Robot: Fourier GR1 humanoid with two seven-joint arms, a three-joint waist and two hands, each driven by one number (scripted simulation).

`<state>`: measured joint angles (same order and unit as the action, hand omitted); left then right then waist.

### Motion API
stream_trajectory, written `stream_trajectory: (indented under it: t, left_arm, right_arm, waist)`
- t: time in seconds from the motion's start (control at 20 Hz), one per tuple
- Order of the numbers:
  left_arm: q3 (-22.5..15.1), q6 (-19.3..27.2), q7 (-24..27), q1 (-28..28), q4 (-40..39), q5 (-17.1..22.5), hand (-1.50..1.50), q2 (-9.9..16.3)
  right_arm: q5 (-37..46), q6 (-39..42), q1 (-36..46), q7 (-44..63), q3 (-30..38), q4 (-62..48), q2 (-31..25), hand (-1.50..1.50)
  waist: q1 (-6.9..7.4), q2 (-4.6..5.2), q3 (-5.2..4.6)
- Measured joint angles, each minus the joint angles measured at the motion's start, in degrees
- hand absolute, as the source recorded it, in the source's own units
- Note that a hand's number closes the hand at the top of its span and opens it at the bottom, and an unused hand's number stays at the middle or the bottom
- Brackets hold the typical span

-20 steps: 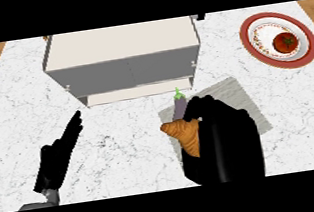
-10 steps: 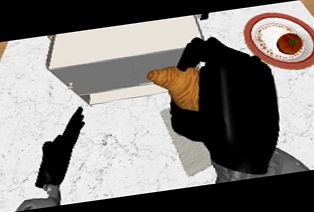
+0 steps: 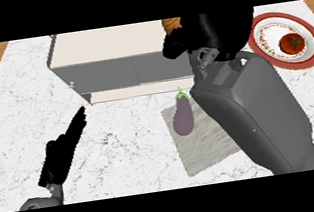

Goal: Pick the croissant from the placemat and place it in the tiered shelf

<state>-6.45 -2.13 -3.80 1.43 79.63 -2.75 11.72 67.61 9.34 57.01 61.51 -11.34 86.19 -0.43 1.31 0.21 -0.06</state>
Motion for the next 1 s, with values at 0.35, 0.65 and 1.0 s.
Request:
stream_trajectory:
  t: [0.35, 0.65, 1.0]
  left_arm:
    - [0.76, -0.78, 0.28, 0.38, -0.69, -0.08, 0.0, 0.12]
    - [0.78, -0.98, 0.48, 1.41, -1.68, -0.55, 0.0, -0.38]
    - [0.27, -1.23, 0.33, 3.08, -1.89, -1.14, 0.0, -0.98]
  right_arm:
    - [-1.59, -6.14, 9.2, -5.5, 5.96, -21.01, 0.12, 1.5]
    - [-3.78, -12.45, 16.19, -11.12, 10.82, -38.67, -0.17, 1.5]
    - [-14.26, -21.91, 17.6, -17.0, 17.05, -47.7, 0.24, -1.5]
  waist:
    - [0.27, 0.15, 0.0]
    - [0.91, 0.48, 0.0]
    - [2.52, 1.06, 0.06]
